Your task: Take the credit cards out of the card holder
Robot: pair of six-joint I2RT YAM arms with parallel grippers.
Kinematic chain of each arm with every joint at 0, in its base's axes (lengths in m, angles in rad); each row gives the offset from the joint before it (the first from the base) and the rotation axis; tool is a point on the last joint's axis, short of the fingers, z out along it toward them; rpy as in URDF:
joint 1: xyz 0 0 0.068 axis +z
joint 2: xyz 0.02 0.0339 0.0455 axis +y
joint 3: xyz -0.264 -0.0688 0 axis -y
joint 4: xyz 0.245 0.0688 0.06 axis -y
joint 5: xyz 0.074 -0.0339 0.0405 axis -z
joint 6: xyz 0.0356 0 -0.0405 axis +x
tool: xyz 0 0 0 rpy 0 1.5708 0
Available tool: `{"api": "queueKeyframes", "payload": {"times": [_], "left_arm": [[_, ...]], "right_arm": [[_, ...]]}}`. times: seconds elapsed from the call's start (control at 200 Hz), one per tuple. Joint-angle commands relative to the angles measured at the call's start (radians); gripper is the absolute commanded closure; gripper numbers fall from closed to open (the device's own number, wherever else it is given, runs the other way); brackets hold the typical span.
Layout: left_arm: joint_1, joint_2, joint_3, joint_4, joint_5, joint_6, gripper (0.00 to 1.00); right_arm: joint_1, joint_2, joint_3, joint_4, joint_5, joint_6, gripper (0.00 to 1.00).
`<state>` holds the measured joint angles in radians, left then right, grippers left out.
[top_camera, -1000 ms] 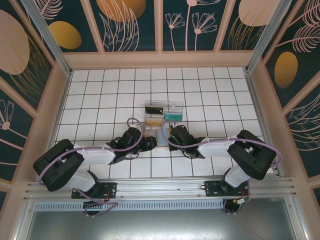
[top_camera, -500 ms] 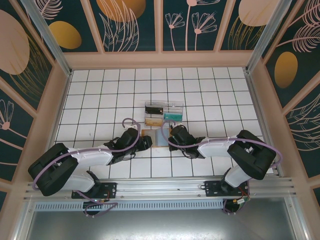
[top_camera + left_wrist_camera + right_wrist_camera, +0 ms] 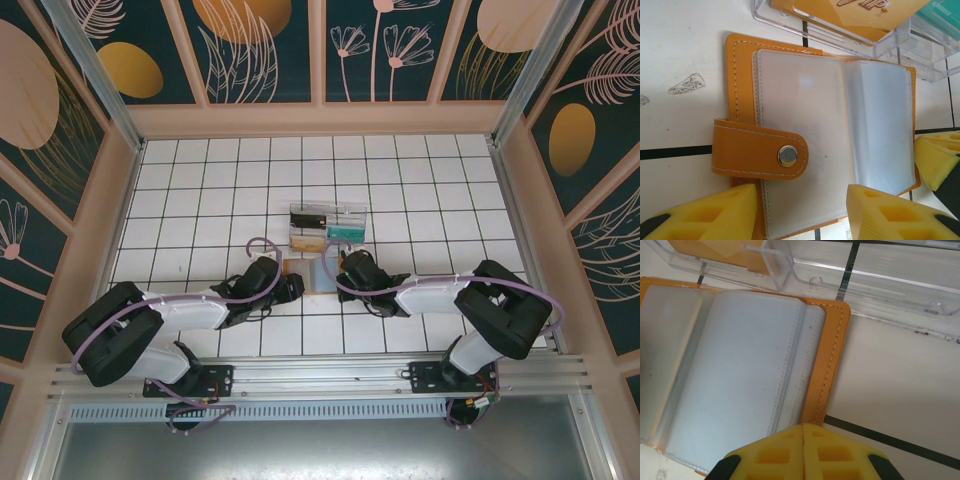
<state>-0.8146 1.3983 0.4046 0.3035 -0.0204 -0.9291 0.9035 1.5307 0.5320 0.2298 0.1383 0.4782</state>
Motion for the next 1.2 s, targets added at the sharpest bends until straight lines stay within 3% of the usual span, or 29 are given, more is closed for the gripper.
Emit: {"api": "queueKeyframes", "payload": {"times": [0.0, 0.34, 0.596, 0.871, 1.196], "left_arm": [[-0.005, 0.021, 0.015, 0.042, 0.046, 0.006, 0.49], [-0.006, 0.026, 0.017, 0.052, 0.069, 0.016, 0.5], [-0.005, -0.046, 0.014, -0.019, -0.024, -0.001, 0.49], [-0.005, -0.037, 0.019, 0.003, 0.001, 0.006, 0.5], [-0.005, -0.062, 0.023, -0.085, -0.092, -0.012, 0.5]], "right_arm": [[0.015, 0.033, 0.003, -0.042, -0.014, 0.011, 0.92], [0.021, 0.041, 0.003, -0.04, -0.016, 0.017, 0.92], [0.021, 0.042, 0.005, -0.04, -0.015, 0.017, 0.92], [0.023, 0.045, 0.006, -0.04, -0.014, 0.019, 0.92], [0.025, 0.045, 0.006, -0.041, -0.012, 0.019, 0.91]]}}
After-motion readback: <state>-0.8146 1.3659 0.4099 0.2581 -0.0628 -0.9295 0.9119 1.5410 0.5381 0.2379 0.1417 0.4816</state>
